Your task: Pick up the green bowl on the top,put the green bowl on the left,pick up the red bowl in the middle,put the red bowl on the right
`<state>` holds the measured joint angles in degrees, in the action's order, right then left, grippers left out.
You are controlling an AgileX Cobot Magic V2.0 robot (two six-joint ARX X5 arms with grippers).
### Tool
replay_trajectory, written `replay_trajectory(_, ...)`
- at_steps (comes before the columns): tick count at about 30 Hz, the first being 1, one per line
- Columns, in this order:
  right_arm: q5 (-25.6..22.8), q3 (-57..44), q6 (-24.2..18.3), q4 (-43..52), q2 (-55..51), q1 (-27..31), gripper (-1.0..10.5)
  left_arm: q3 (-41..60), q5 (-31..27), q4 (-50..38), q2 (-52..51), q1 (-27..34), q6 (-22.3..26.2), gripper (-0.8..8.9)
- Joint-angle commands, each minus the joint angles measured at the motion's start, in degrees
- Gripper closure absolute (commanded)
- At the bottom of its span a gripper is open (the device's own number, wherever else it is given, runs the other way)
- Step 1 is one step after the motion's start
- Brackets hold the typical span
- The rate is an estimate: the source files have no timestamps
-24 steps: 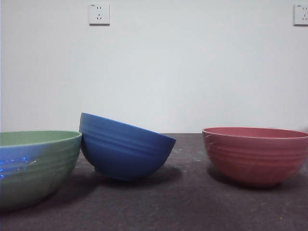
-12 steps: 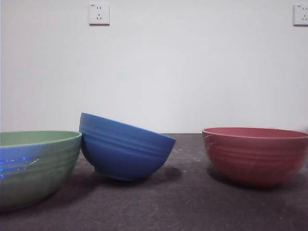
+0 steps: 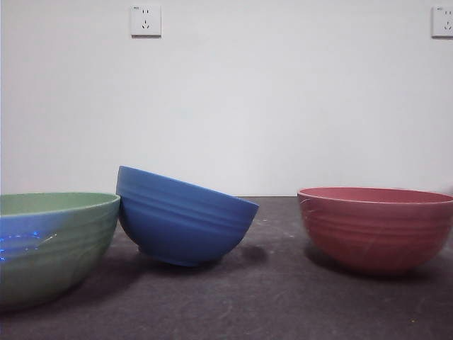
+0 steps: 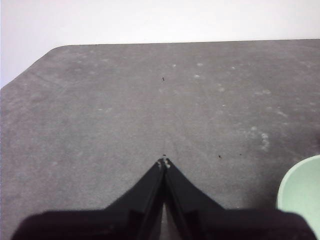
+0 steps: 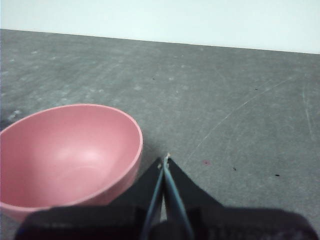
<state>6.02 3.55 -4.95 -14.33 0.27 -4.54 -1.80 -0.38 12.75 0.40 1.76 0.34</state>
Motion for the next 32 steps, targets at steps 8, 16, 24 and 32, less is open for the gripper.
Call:
replay_trajectory(8,-0.22,-1.97,4.04,1.25,-0.20,-0.02,9.4,0.68,0.48,0.46,0.00,0.17,-0.55,8.17)
replay_trajectory(16,-0.37,-1.97,4.04,1.22,-0.17,-0.02,9.4,0.68,0.48,0.48,0.00,0.17,-0.55,8.17)
replay_trajectory(24,-0.35,-1.97,4.02,1.22,-0.17,-0.02,9.4,0.68,0.48,0.46,0.00,0.17,-0.55,8.17)
replay_trajectory(32,-0.37,-1.97,4.04,1.22,-0.17,-0.02,9.4,0.68,0.48,0.48,0.00,0.17,-0.55,8.17)
